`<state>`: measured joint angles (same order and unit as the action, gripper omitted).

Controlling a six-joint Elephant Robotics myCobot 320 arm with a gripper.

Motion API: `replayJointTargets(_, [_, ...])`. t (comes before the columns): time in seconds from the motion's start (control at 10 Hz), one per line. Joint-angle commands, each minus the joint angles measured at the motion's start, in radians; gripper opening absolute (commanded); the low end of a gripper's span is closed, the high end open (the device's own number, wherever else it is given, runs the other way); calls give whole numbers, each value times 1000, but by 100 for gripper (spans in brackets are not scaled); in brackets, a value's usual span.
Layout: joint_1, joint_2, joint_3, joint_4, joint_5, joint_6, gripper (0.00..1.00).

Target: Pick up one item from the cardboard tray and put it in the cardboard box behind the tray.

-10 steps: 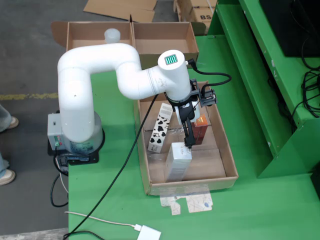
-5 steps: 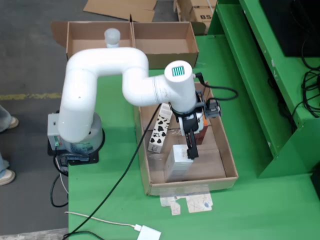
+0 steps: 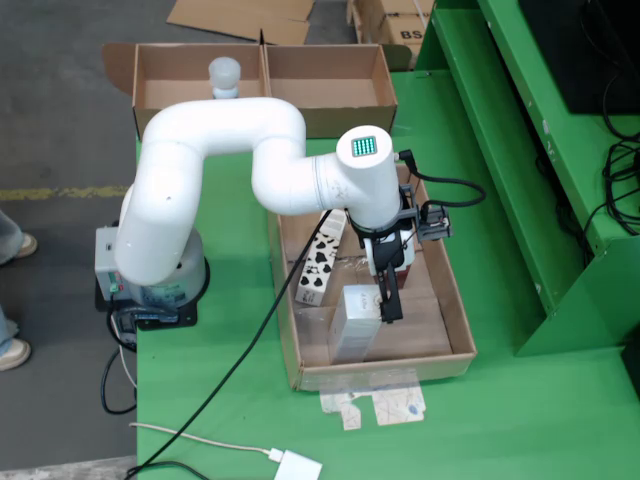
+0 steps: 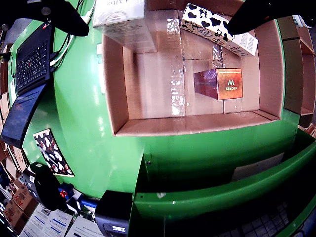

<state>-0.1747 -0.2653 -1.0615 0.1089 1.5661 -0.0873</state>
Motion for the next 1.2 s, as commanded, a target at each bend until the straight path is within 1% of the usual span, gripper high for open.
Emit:
replayJointTargets(0.0, [-32, -67, 167, -49, -3, -6, 100])
replayJointTargets(0.7, [-69, -101, 224, -71, 10, -21, 100])
replayJointTargets(1.0, [-72, -103, 230, -76, 10, -22, 100])
replayJointTargets(1.1, [-101, -80, 213, -84, 21, -35, 100])
